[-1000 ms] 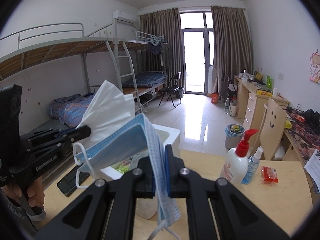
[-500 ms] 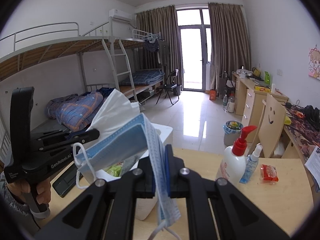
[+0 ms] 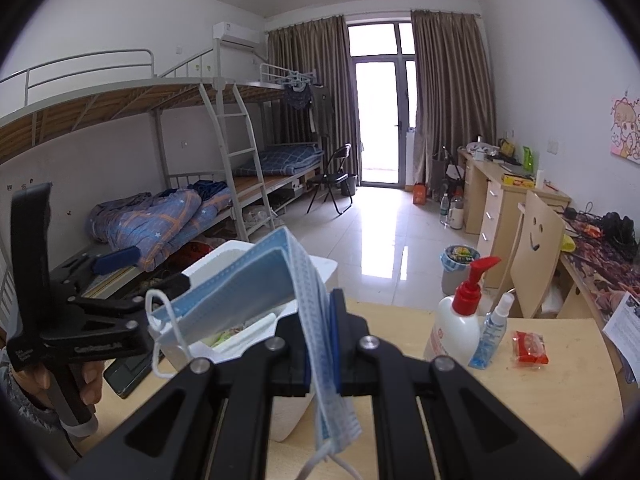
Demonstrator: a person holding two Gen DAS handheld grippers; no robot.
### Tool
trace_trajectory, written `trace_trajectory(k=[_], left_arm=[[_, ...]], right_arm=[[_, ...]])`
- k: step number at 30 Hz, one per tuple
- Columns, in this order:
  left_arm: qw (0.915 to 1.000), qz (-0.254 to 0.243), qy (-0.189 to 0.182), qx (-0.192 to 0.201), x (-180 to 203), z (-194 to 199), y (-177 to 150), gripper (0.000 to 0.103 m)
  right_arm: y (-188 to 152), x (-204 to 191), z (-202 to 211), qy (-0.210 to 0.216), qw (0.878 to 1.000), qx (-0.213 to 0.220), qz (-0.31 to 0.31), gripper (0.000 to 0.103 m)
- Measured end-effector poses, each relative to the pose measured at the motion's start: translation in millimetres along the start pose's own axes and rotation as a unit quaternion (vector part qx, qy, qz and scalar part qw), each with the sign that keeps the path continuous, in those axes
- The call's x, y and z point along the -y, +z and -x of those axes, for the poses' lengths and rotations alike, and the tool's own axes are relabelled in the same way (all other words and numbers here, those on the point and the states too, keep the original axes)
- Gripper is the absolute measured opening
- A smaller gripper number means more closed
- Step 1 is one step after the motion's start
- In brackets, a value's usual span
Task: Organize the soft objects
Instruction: 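Open the left gripper to drop the white tissue into the foam box, then lower the blue mask into the foam box and open the right gripper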
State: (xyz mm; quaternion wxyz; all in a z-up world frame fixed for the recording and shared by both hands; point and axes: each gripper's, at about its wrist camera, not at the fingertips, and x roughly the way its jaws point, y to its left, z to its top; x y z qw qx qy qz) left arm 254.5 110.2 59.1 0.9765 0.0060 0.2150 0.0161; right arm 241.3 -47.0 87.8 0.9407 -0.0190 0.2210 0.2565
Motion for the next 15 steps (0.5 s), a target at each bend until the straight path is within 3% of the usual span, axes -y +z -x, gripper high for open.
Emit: trace_trajectory(k=[15], left_arm=[[0.9997,0.006,0.014,0.018,-13.1,33.2,-7.1,0.101]], right_arm=[[5.2,-8.9,-3.6,0.005,1.0,0.004,0.005,0.01]])
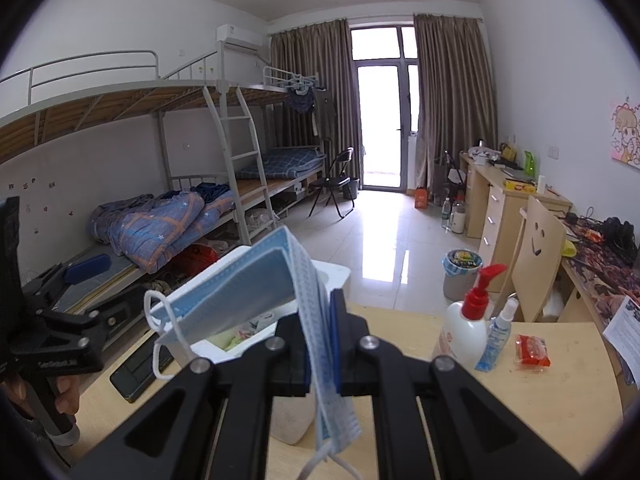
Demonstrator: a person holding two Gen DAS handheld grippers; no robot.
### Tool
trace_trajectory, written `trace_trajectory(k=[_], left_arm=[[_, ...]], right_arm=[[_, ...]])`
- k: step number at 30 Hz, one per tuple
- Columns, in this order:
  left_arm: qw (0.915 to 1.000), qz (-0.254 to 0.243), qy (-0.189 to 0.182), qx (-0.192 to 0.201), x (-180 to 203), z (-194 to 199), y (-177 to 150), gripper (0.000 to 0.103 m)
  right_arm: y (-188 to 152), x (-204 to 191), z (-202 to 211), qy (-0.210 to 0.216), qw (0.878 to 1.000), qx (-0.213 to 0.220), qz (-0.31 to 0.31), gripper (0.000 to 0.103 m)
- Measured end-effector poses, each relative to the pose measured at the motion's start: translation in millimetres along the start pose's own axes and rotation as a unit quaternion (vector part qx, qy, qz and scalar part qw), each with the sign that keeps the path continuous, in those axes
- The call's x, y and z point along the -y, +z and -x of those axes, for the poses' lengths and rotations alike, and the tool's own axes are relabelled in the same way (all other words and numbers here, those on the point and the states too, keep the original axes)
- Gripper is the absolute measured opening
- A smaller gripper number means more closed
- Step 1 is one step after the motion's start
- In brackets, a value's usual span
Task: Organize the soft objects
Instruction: 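Lower the blue mask into the foam box and open the right gripper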
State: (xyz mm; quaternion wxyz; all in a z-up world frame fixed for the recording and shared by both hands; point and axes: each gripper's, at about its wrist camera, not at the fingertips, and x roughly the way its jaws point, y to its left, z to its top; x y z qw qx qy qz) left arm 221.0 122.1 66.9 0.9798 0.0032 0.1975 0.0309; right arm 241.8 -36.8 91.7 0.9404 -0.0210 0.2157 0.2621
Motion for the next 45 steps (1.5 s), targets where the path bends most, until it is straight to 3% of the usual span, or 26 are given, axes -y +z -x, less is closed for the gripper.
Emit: trace_trajectory(k=[24,41,43,45], left_arm=[[0.9971,0.028,0.071,0.003,-60.3,37.6,-22.4,0.101],[0.9961,0.04,0.078,0.009,-74.5,51.8,-30.4,0.101],[0.996,0.039,0.079,0.01,-73.5,52.1,-30.1,0.101],[0.9961,0.039,0.079,0.011,-73.8,53.0,-30.7,0.101]], right_arm=[[6.5,-41.7,-53.5,0.048,0.998,-0.027,0.021,0.01],[10.7,-48.8,-74.3,0.044,0.998,-0.05,0.016,0.011],[10.9,-47.3,-76.6,0.041,0.998,-0.055,0.011,0.018],[11.4,-43.8,-78.0,0.042,0.997,-0.057,0.001,0.046]])
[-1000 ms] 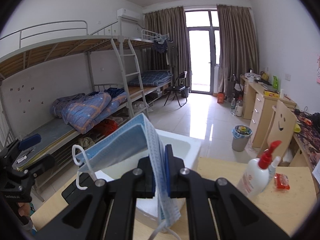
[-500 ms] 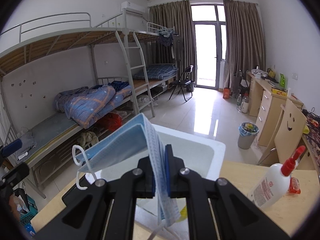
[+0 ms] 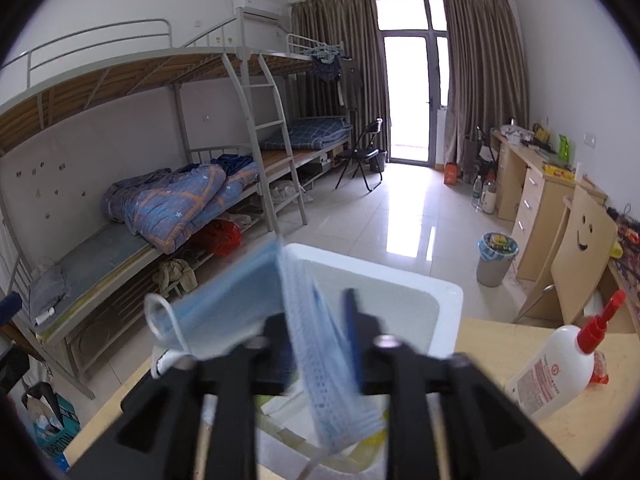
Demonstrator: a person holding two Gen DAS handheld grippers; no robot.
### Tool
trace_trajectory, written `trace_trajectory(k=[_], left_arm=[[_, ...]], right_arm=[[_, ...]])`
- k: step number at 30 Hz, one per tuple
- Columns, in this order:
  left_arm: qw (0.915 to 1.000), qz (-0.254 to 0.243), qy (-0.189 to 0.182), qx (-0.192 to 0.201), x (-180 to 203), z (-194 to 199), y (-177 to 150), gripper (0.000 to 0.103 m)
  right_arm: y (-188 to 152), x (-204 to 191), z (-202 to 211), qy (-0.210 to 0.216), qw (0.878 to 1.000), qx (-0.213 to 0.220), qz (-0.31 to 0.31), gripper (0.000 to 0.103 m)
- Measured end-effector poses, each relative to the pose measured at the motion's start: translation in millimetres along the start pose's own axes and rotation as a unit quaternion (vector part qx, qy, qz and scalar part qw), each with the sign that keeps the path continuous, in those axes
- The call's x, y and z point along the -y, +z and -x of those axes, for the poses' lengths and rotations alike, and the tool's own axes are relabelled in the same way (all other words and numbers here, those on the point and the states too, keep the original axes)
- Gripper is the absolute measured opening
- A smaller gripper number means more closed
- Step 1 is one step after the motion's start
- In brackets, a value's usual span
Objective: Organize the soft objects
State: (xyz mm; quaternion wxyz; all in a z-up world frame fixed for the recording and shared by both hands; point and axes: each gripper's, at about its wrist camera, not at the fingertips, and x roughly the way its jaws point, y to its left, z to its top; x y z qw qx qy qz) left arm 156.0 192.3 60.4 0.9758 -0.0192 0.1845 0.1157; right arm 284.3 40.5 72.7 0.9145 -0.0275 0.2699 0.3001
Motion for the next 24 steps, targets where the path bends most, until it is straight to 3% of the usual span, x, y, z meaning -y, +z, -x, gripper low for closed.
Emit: trace_trajectory(k=[8,24], left_arm=[[1.0,-0.001,-0.008,0.0,1.0,2.3,-1.5,0.101],[0.9995,-0.012,-0.026,0.013,18.1,23.5,2.4,0.101]], right_arm=[[0.9,-1.2,5.9,0.005,1.0,0.006,0.003,0.078],[2.8,-4.4,48.3,0.002,0.999,0.036,0.013,0.08]])
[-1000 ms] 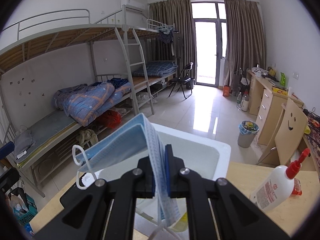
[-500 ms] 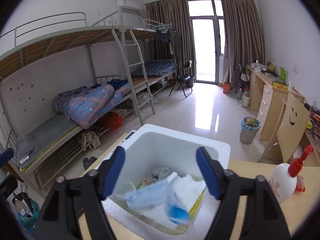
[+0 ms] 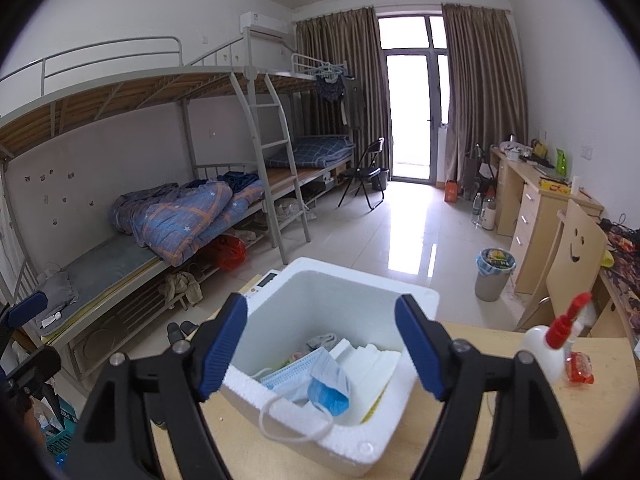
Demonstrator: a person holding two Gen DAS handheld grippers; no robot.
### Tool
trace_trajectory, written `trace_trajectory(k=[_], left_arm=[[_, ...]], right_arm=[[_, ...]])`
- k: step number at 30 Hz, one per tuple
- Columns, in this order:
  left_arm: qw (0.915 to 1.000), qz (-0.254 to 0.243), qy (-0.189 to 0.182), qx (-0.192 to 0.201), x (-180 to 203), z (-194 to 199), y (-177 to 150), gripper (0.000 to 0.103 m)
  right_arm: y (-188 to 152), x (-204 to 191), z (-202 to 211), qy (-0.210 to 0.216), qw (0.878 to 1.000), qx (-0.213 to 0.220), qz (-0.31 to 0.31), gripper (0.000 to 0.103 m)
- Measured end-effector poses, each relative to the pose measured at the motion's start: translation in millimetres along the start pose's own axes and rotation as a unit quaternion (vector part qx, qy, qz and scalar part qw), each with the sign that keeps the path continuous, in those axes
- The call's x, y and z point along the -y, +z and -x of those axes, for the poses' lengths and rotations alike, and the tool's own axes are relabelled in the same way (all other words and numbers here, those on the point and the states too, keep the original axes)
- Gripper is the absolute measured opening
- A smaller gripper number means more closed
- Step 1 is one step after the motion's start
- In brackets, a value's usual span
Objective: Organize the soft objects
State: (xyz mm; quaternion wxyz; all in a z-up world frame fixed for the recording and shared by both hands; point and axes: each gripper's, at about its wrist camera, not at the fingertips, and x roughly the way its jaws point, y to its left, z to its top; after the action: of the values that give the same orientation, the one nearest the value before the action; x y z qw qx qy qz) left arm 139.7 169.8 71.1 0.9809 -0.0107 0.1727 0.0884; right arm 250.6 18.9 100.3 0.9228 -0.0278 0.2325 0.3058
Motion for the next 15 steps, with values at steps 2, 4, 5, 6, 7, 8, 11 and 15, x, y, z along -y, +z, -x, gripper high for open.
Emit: trace_trajectory(k=[2,4,5,6,7,8,11,15], left_arm=[[1.0,-0.003,-0.003,0.003,4.2,5.7,0.1,0.101],[1.0,-0.004,-0.005,0.006,7.0,9.7,1.2,0.101],[0.9999,-0.005,-0.007,0.007,8.5,12.1,1.6,0.101],[0.9999,-0.006,-0.007,0.009,10.4,15.0,1.8,0.101],[0.9999,-0.006,-0.006,0.011,12.1,17.9,1.8,0.101],[0.9999,-0.008,-0.007,0.013,14.4,21.3,2.2,0.101],[0.9998,-0.011,-0.007,0.016,19.8,27.9,3.6,0.101],[0.9996,-0.015,-0.012,0.02,23.6,34.2,5.7,0.101]], right_arm=[[0.2,-0.7,8.5,-0.001,1.0,0.006,0.002,0.08],[0.6,0.1,15.6,-0.002,1.0,0.012,0.002,0.08],[0.6,0.9,19.1,-0.003,1.0,0.014,0.002,0.08],[0.7,0.9,23.1,-0.004,1.0,0.016,0.002,0.08],[0.5,2.5,26.2,-0.004,1.0,0.018,0.003,0.08],[0.1,2.7,30.5,-0.005,1.0,0.02,0.004,0.08],[-1.8,0.8,39.0,-0.011,1.0,0.025,0.007,0.08],[-4.5,2.5,51.7,-0.015,0.999,0.03,0.005,0.08]])
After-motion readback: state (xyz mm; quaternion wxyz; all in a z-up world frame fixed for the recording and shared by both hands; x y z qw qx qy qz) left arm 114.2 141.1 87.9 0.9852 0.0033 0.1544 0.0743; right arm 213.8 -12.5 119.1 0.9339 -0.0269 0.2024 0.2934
